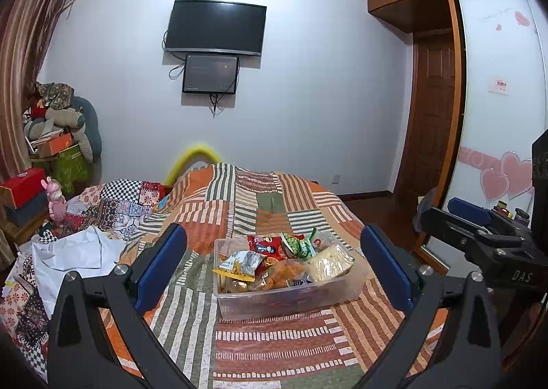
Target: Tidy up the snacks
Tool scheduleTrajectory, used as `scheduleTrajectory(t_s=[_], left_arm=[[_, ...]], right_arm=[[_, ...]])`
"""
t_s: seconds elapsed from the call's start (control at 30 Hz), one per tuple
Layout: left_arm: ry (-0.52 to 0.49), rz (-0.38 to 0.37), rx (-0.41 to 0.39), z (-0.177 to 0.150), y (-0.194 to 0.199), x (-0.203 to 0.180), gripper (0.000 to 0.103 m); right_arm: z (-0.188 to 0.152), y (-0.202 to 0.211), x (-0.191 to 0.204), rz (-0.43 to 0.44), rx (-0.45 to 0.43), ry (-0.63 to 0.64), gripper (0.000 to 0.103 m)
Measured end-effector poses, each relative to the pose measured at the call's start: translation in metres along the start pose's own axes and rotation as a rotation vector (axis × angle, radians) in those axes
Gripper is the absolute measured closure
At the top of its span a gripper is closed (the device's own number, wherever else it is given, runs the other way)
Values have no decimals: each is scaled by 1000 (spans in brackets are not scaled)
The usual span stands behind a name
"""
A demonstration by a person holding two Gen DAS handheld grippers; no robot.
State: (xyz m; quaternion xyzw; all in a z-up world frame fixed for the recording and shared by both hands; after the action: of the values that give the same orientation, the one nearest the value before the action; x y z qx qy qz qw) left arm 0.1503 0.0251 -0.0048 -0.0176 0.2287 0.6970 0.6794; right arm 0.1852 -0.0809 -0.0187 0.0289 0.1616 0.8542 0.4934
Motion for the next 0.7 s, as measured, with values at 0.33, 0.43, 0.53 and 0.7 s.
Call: scheduleTrajectory(t_s=[0.33,0.43,0.53,0.7], left_arm=[[-1,7,10,-2,-1,1,0],[-5,1,8,-3,0,-1,0],[-3,-12,9,-2,1,-2,0],[2,-23,9,0,3,-2,0]], right_arm=[[0,2,0,0,-2,-2,0],[0,2,0,1,-1,-3,0],[0,2,1,-1,-1,-2,0],[1,3,2,-4,-1,1,0]])
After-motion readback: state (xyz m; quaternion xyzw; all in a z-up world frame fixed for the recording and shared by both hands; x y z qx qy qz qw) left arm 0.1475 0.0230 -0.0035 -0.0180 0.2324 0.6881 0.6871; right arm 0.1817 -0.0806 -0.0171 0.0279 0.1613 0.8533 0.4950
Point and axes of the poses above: each gripper's, at about its wrist camera, not at the fingertips, and y roughly against the way its jaws point, x to its left, z to its top, the point moved 4 cm from there along -y, roughly the way its jaws point, and after that the axes turned 15 degrees about y, right-handed, at the moved point
